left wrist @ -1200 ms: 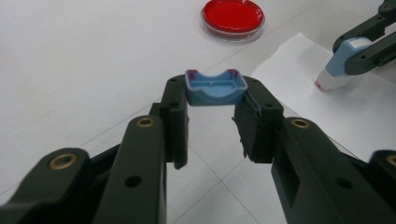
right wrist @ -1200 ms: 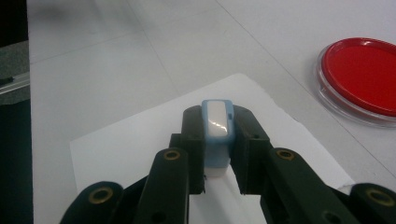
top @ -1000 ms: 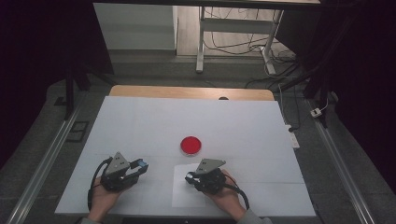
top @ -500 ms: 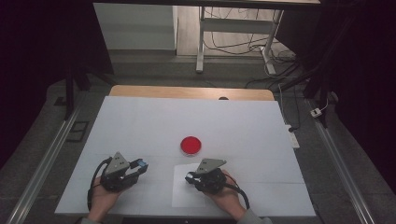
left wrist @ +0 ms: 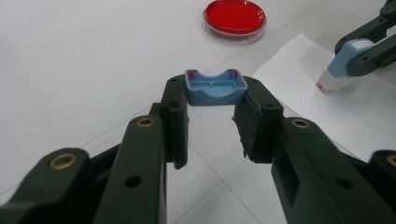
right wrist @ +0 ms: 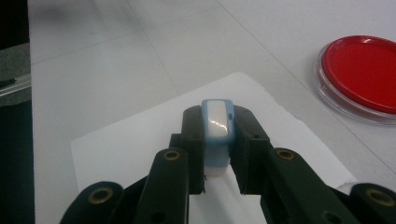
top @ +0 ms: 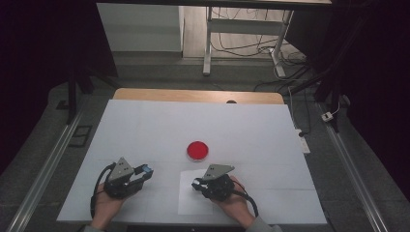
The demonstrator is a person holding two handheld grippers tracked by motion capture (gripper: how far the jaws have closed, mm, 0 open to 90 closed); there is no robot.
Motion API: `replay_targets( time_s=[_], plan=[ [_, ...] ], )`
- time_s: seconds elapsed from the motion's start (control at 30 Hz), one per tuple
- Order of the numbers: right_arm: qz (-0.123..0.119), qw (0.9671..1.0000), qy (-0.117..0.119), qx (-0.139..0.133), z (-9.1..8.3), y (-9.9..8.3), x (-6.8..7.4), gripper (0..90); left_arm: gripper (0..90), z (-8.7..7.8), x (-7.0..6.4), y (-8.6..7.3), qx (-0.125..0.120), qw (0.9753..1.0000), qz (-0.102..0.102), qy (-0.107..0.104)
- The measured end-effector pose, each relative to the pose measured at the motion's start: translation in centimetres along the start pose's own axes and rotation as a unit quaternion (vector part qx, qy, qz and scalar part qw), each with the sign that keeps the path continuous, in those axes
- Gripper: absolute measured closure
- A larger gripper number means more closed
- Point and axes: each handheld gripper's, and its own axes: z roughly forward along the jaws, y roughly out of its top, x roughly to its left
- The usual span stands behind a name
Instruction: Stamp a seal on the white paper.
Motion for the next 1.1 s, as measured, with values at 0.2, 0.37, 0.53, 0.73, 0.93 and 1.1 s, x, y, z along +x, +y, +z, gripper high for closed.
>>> replay_targets(
  time_s=[0.2,0.37,0.53,0.73,0.93,1.1],
  plan=[
    [0.043,0.9981,0.02,-0.039,-1.1,0.2,-0.9,75.6,65.0,0.0,0.1,0.0,0.0,1.0,-0.001,0.0],
    [0.068,0.9951,0.029,-0.065,-2.0,0.3,-1.5,75.6,65.0,0.0,0.0,0.0,0.001,1.0,0.0,-0.001],
    [0.068,0.9945,0.029,-0.074,-2.4,0.5,-1.4,75.6,65.0,0.0,0.0,0.0,0.0,1.0,0.0,-0.001],
    [0.068,0.9942,0.025,-0.08,-2.7,0.7,-1.3,75.6,65.1,0.0,0.0,0.0,0.0,1.0,0.001,-0.002],
    [0.071,0.9933,0.025,-0.087,-3.0,0.9,-1.3,75.6,65.0,0.1,0.0,0.0,0.001,1.0,0.001,-0.001],
    [0.074,0.9923,0.026,-0.097,-3.4,1.0,-1.4,75.5,65.0,0.1,-0.1,0.0,0.001,1.0,0.002,-0.002]
  ],
)
